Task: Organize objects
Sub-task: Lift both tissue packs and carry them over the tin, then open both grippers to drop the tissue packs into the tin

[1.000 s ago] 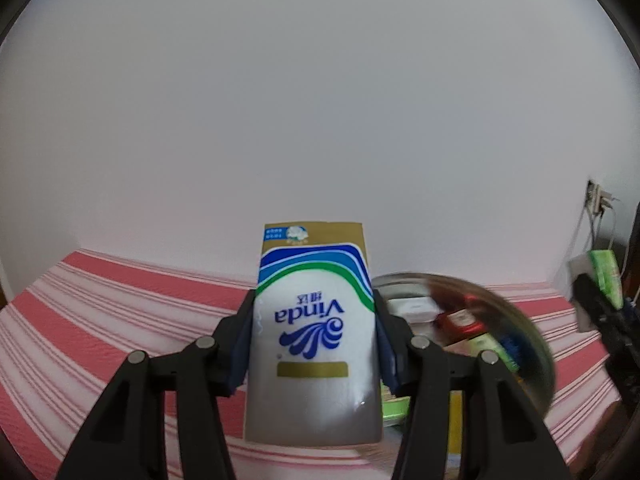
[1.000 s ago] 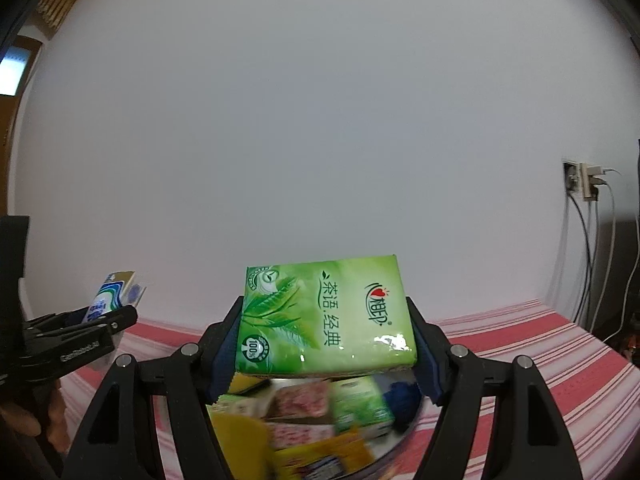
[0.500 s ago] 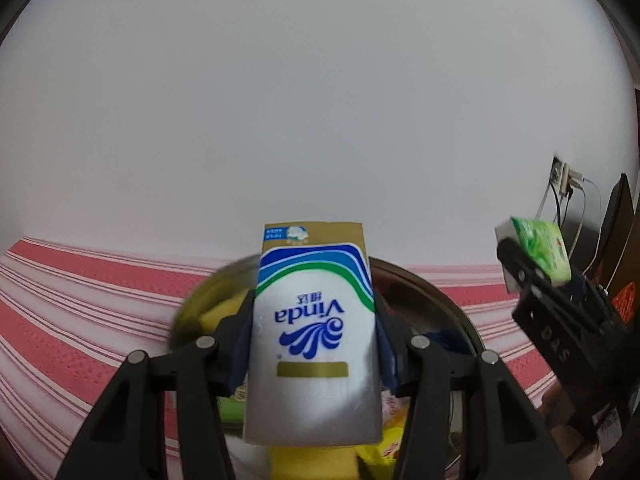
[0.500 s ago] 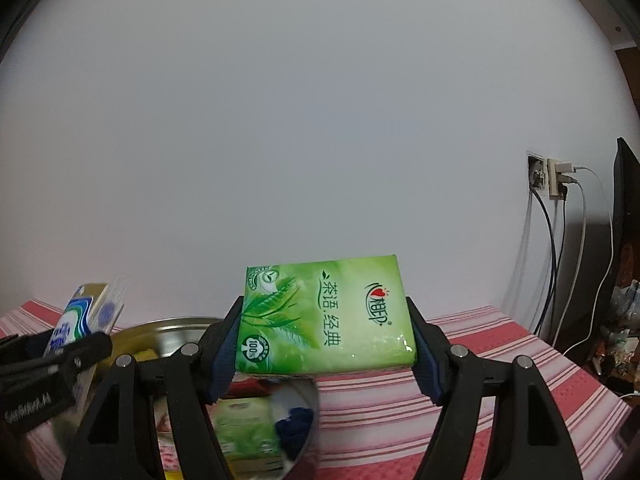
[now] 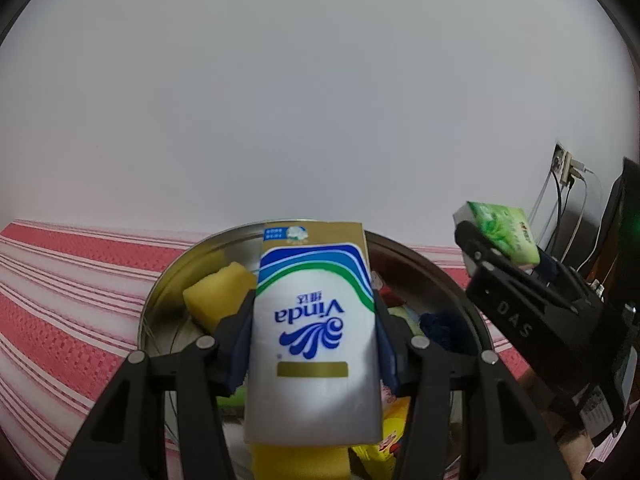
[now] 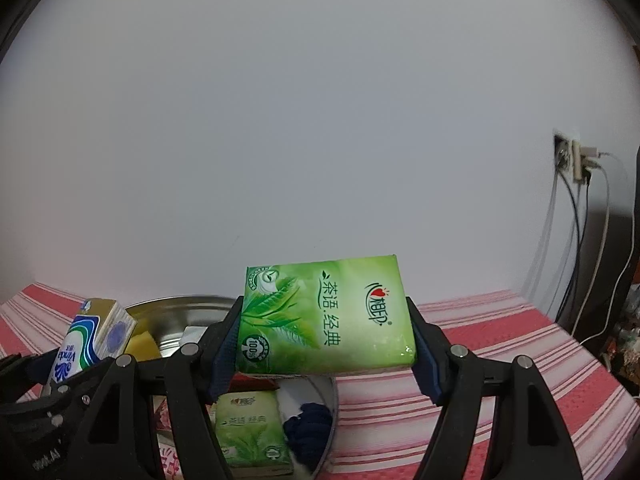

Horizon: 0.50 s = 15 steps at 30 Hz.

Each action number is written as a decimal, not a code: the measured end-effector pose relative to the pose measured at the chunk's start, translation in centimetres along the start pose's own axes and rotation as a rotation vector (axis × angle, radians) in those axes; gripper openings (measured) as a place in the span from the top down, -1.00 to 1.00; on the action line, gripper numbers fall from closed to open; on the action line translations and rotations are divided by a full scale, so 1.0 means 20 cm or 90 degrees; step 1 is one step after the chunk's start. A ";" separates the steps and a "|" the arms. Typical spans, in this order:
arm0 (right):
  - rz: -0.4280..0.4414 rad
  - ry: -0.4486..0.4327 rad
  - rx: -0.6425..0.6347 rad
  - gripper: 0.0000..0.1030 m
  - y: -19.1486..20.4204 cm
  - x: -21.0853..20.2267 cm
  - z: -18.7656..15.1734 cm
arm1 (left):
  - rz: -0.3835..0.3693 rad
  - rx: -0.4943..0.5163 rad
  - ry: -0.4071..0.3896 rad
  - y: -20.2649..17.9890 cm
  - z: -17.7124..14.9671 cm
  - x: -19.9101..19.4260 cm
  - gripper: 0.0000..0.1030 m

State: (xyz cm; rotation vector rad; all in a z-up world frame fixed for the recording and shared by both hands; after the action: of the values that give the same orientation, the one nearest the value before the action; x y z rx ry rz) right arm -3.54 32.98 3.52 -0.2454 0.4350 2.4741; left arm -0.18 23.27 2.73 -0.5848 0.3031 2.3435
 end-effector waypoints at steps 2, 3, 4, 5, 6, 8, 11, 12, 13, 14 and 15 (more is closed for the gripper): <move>0.000 0.008 -0.001 -0.43 0.00 0.04 0.01 | -0.001 0.000 0.007 0.00 0.00 0.02 0.01; 0.002 0.015 -0.003 -0.43 0.01 0.04 0.00 | -0.001 0.003 0.010 -0.01 0.00 0.02 0.01; 0.005 0.023 -0.003 -0.43 0.03 0.05 -0.01 | 0.001 0.007 0.011 -0.01 0.00 0.02 0.01; 0.010 0.033 -0.002 -0.43 0.04 0.06 -0.01 | 0.005 0.013 0.011 -0.05 0.02 0.04 0.01; 0.014 0.045 0.000 -0.43 0.03 0.07 -0.01 | 0.009 0.017 0.010 -0.06 0.02 0.04 0.01; 0.020 0.069 0.005 -0.43 0.05 0.09 -0.03 | 0.022 0.027 0.010 -0.07 0.03 0.03 0.01; 0.036 0.083 0.031 -0.43 0.05 0.08 -0.02 | 0.030 0.037 0.015 -0.07 0.02 0.02 0.01; 0.039 0.093 0.035 -0.43 0.06 0.08 -0.02 | 0.035 0.041 0.017 -0.08 0.02 0.02 0.01; 0.043 0.100 0.035 -0.43 0.07 0.07 -0.03 | 0.047 0.051 0.021 -0.09 0.02 0.03 0.01; 0.047 0.104 0.035 -0.43 0.08 0.07 -0.03 | 0.054 0.057 0.023 -0.10 0.02 0.03 0.01; 0.052 0.109 0.034 -0.43 0.09 0.07 -0.04 | 0.062 0.064 0.025 -0.10 0.02 0.03 0.01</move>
State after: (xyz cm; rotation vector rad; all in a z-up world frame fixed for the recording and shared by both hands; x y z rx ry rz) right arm -5.63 32.05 2.93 -0.4276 0.5923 2.5274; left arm 0.71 25.24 2.66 -0.5787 0.4742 2.3961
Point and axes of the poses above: each gripper's, at about its wrist camera, not at the fingertips, and x roughly the way its jaws point, y to its left, z to its top, the point moved 3 cm from there along x, roughly the way its jaws point, and after that the axes turned 15 degrees about x, right-handed, at the moved point
